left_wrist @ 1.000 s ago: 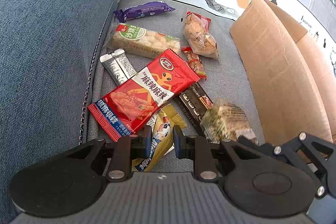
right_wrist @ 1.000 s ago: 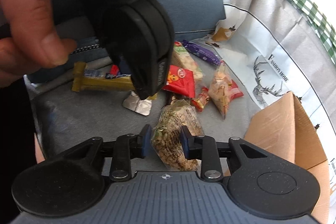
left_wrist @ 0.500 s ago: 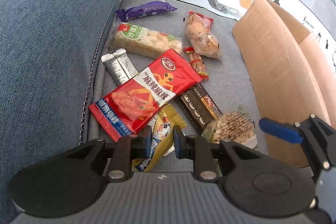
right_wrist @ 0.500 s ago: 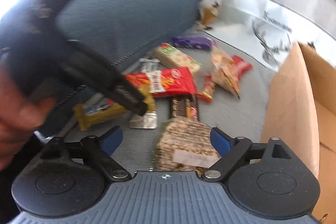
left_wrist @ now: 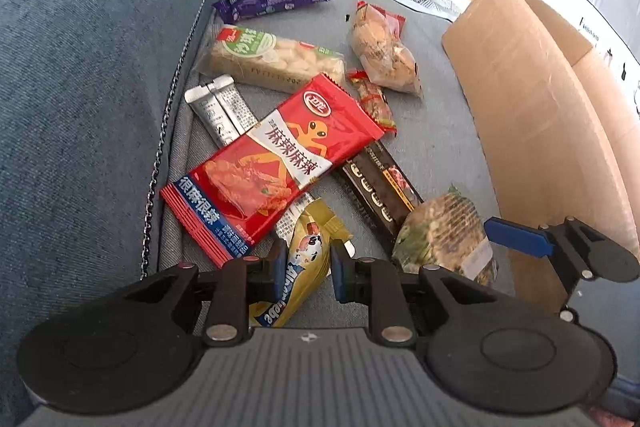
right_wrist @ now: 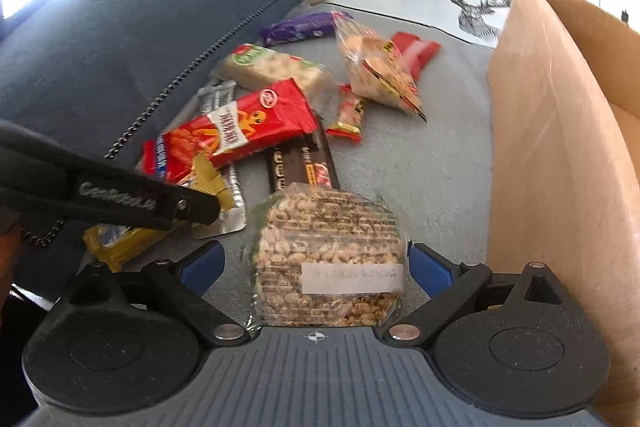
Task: Organize snacks
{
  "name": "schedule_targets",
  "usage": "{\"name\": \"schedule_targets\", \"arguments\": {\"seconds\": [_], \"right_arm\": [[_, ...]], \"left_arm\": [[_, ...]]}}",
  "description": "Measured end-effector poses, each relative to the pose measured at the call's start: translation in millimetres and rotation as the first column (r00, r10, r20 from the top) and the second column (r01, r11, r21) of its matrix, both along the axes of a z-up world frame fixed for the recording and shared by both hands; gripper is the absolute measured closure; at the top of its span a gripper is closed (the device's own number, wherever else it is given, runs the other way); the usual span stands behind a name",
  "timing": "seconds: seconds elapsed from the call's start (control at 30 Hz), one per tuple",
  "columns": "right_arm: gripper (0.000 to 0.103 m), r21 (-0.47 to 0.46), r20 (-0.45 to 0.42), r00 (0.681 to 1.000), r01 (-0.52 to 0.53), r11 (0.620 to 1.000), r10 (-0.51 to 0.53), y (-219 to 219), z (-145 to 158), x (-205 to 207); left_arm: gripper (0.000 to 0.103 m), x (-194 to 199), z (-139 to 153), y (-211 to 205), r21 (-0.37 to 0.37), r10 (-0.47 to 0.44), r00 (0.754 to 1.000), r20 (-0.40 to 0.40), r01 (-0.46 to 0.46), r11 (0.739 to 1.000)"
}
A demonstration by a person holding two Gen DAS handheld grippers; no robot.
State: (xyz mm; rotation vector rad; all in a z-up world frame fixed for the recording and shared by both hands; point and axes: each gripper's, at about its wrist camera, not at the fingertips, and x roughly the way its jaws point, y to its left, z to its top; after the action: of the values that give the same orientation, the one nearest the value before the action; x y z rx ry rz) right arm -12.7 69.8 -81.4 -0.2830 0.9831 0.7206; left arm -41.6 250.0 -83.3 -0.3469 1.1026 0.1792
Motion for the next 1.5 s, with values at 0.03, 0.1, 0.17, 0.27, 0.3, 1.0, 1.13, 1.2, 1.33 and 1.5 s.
{"name": "schedule_targets", "arguments": {"seconds": [0.03, 0.1, 0.17, 0.27, 0.3, 1.0, 1.13, 1.2, 1.33, 1.5], "right_arm": [[0.004, 0.002, -0.008, 1.000, 0.005, 1.000, -0.005, -1, 0, 1], [0.005, -0.002, -0.023, 1.000, 0.018, 1.000, -0.018, -2, -3, 4], [0.005, -0.010, -0.038, 0.999, 0.019, 1.000, -0.020, -2, -6, 6], [0.005, -0.024, -0.033, 0.999, 0.012, 1.000, -0.012, -2, -7, 4], [0.006, -0.028, -0.032, 0.999, 0.009, 1.000, -0.010, -2, -7, 4], [0.033, -0.038, -0.034, 0.998, 0.051, 0.998, -0.052, -11, -8, 7], [0.018, -0.008, -0.045, 0.997, 0.058, 0.998, -0.058, -10, -9, 8], [0.018, -0.006, -0.050, 0.997, 0.062, 0.998, -0.063, -10, -11, 9], [0.017, 0.002, -0.048, 0.996, 0.075, 0.997, -0.075, -9, -12, 9], [0.029, -0.018, -0.006, 0.998, 0.066, 0.998, -0.067, -10, -8, 4]], "left_arm": [[0.077, 0, -1, 0, 0.000, -0.002, 1.000, -0.005, 0.002, 1.000], [0.071, 0, -1, -1, 0.001, -0.003, 1.000, -0.013, 0.003, 1.000], [0.068, 0, -2, -2, 0.005, -0.005, 1.000, -0.022, 0.005, 1.000], [0.067, 0, -2, -3, 0.013, -0.011, 0.999, -0.038, 0.011, 1.000], [0.066, 0, -3, -4, 0.016, -0.013, 0.999, -0.041, 0.014, 1.000], [0.069, -2, -4, -9, 0.053, -0.025, 0.995, -0.098, 0.030, 0.998], [0.084, -5, -1, -8, 0.049, -0.021, 0.996, -0.081, 0.025, 0.998], [0.085, -6, 0, -8, 0.050, -0.020, 0.997, -0.074, 0.024, 0.998], [0.086, -9, 3, -7, 0.046, -0.013, 0.998, -0.056, 0.015, 0.999], [0.087, -12, 7, -6, 0.043, -0.005, 1.000, -0.031, 0.006, 0.999]]}}
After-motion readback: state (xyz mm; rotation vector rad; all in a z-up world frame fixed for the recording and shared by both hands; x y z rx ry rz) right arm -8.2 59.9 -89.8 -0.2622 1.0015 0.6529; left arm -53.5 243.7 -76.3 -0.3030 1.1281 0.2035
